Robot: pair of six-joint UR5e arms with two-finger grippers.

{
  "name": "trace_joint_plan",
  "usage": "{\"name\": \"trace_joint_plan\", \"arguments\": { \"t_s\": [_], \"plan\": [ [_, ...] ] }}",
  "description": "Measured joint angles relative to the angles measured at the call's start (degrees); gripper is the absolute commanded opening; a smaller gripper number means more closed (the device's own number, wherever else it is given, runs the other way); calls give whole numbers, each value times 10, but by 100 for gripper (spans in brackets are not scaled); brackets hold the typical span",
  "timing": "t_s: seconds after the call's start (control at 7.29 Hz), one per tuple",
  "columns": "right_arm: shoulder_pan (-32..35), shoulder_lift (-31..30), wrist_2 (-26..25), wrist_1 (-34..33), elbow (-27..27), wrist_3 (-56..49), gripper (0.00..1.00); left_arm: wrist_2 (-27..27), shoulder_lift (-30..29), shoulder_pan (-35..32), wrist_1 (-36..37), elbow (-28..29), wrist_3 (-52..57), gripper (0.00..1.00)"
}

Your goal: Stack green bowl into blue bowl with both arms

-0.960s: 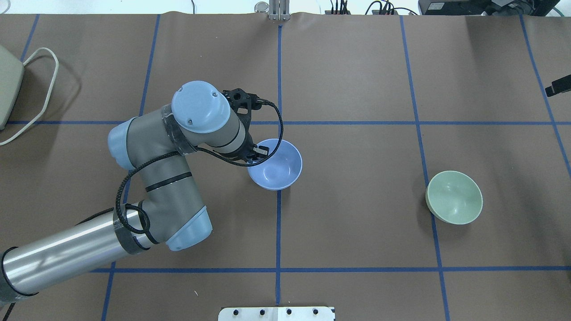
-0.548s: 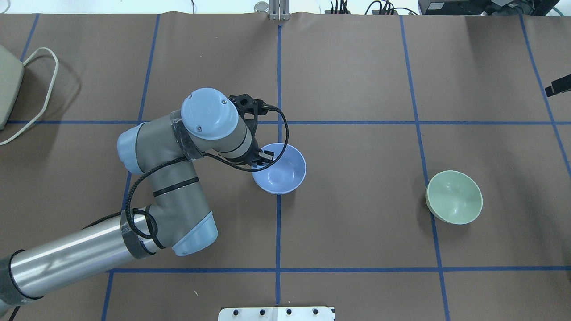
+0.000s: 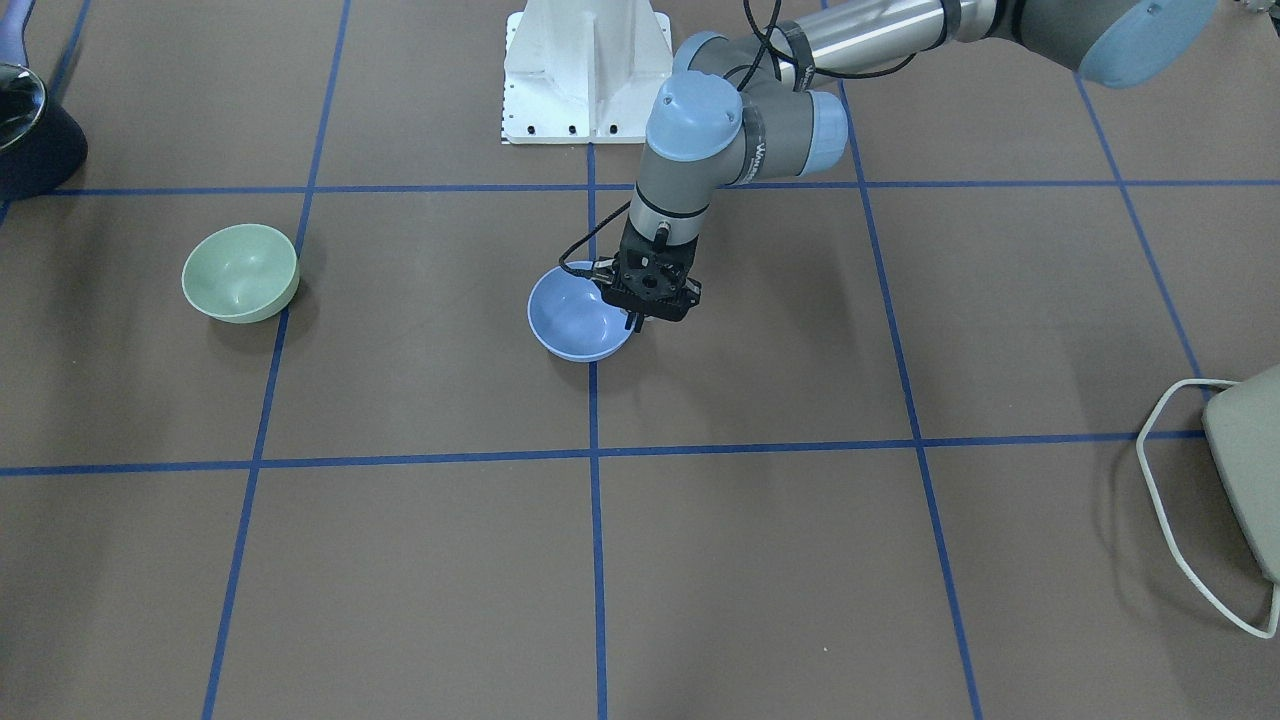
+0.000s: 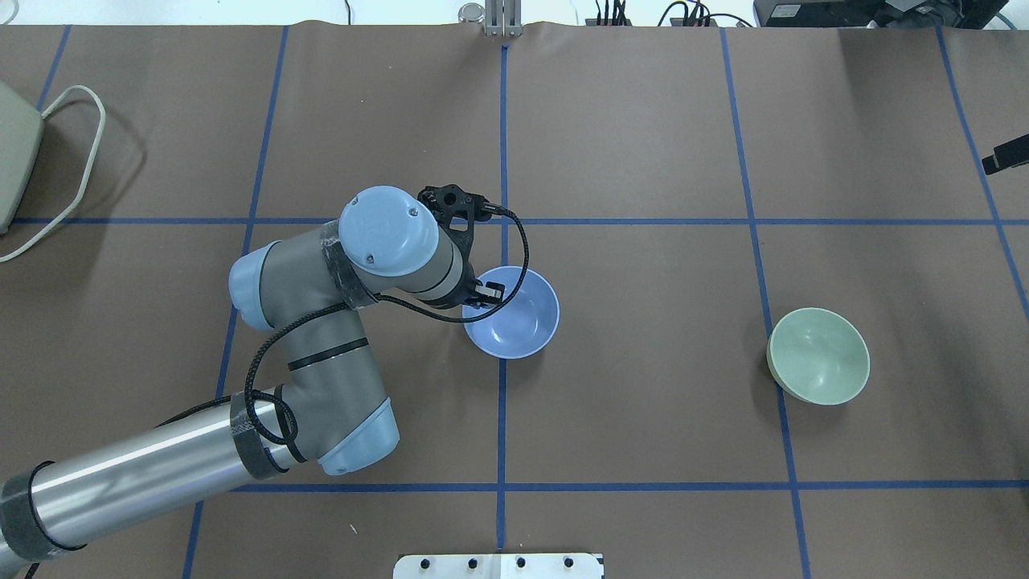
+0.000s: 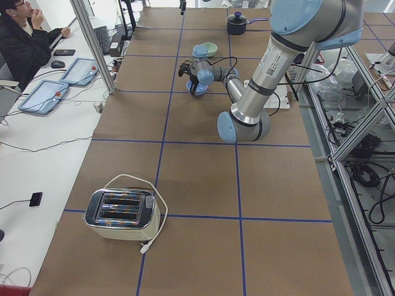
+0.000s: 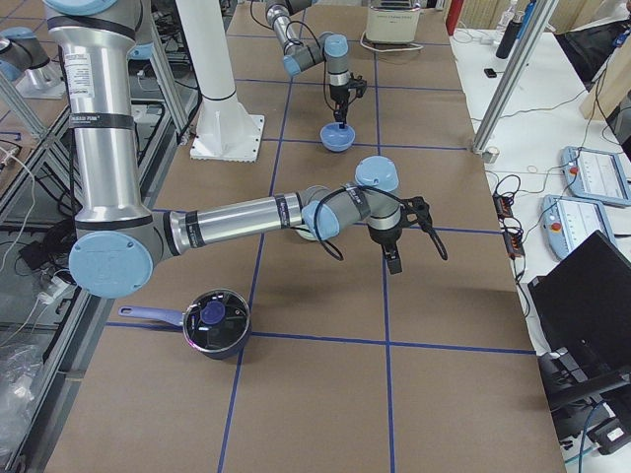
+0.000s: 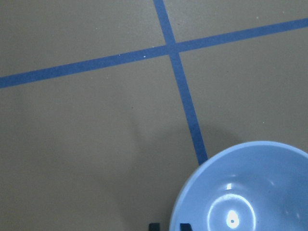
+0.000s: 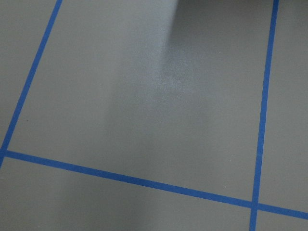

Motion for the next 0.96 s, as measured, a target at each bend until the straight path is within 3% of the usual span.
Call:
{"name": "trace_joint_plan", "arguments": {
  "t_s": [0.27, 0.55, 0.69, 0.96],
  "plan": [
    [0, 0, 3, -1, 0, 1, 100, -10, 10, -18, 21, -45, 7, 99],
    [-4, -1, 32, -1, 8, 14, 100, -60, 54, -80, 114, -143, 69, 99],
    [-19, -1, 48, 0, 25, 55, 100, -73, 84, -118, 154, -187, 119, 99],
    [-89, -3, 29, 0, 85, 183, 100, -116, 145, -217, 181, -222, 244, 99]
  ]
}}
